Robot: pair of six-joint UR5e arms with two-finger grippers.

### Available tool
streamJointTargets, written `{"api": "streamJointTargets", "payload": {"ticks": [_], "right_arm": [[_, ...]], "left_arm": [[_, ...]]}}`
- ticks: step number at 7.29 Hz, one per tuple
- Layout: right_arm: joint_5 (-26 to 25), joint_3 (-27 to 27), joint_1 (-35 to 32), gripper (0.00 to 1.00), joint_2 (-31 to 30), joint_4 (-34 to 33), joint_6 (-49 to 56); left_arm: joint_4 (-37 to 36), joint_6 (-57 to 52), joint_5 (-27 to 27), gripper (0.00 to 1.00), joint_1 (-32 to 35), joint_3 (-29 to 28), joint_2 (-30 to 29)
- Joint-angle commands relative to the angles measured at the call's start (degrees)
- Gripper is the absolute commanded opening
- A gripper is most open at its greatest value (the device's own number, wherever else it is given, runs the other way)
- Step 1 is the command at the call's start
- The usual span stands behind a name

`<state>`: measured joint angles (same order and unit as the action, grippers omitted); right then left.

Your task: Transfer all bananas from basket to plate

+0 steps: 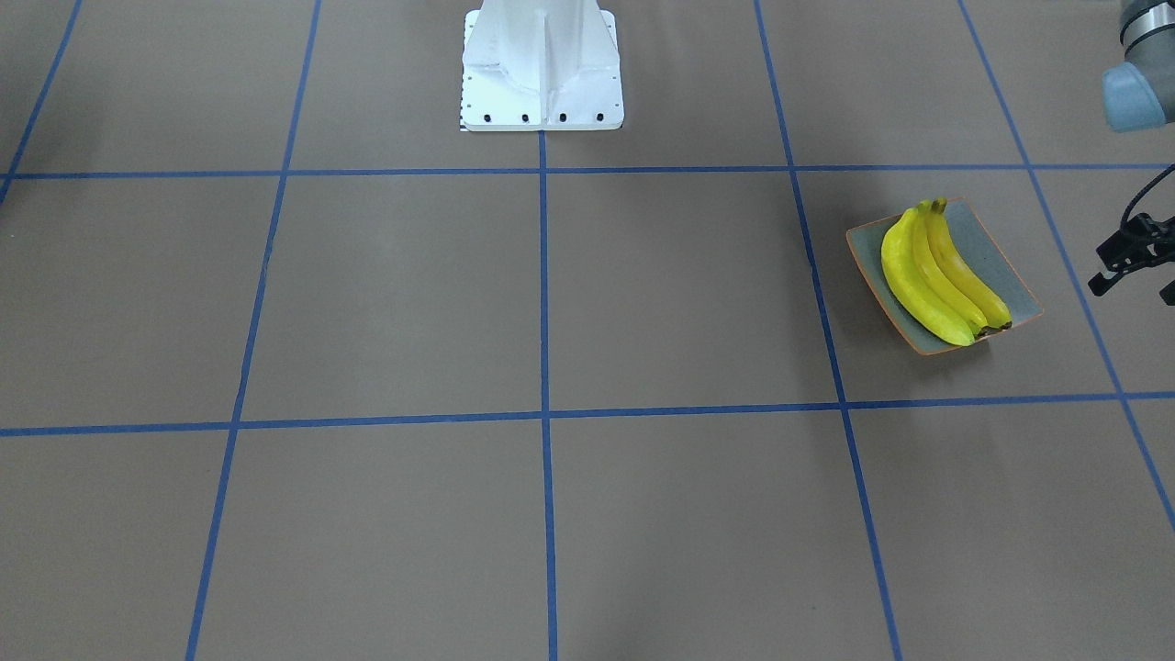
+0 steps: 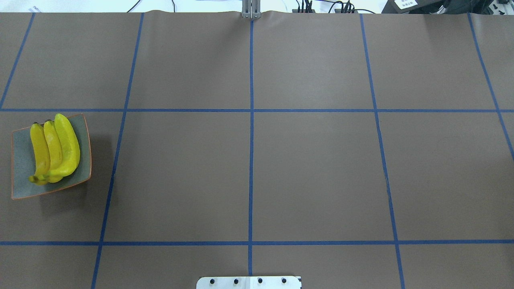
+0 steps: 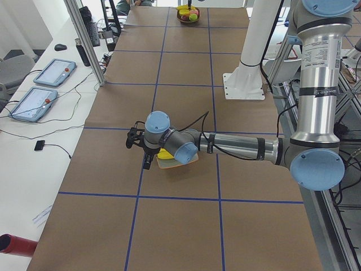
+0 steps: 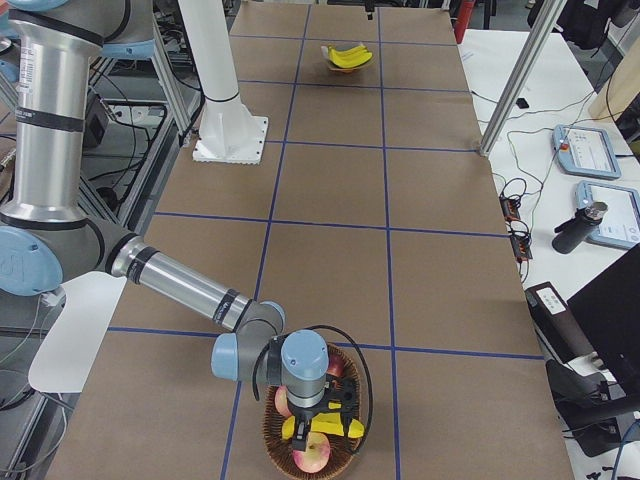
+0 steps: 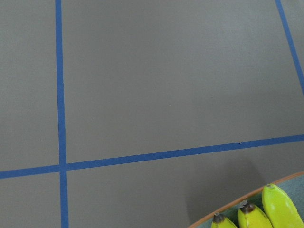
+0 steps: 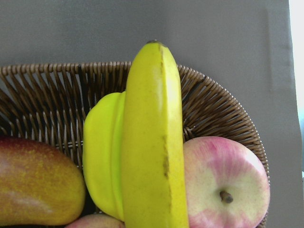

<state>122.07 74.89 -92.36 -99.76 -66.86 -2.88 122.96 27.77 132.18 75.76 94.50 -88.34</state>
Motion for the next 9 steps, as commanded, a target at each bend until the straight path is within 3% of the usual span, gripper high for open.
{"api": "streamJointTargets", "payload": {"ticks": [1, 2, 6, 7, 9], "right_arm": [[0.01, -0.1, 0.08, 0.52, 0.18, -0.02, -0.19], [0.1, -0.01, 0.08, 0.01, 0.27, -0.11, -0.28], [2.72, 0.86, -0.01, 0.0, 1.85, -0.98, -1.07], [5.7, 2.7, -1.06, 0.0, 2.11, -3.25, -0.12], [5.03, 11.81, -4.05, 0.0, 1.94, -13.15, 2.34]], "left_arm": [[0.0, 0.0, 0.09, 1.0, 0.0, 0.24, 0.09], [0.0, 0.09, 0.09, 1.0, 0.0, 0.42, 0.09], [-0.09, 0.35, 0.71, 1.0, 0.26, 3.14, 2.2], [-0.09, 0.44, 0.71, 1.0, 0.26, 3.23, 2.2], [-0.09, 0.7, 0.71, 1.0, 0.09, 3.23, 2.12]]}}
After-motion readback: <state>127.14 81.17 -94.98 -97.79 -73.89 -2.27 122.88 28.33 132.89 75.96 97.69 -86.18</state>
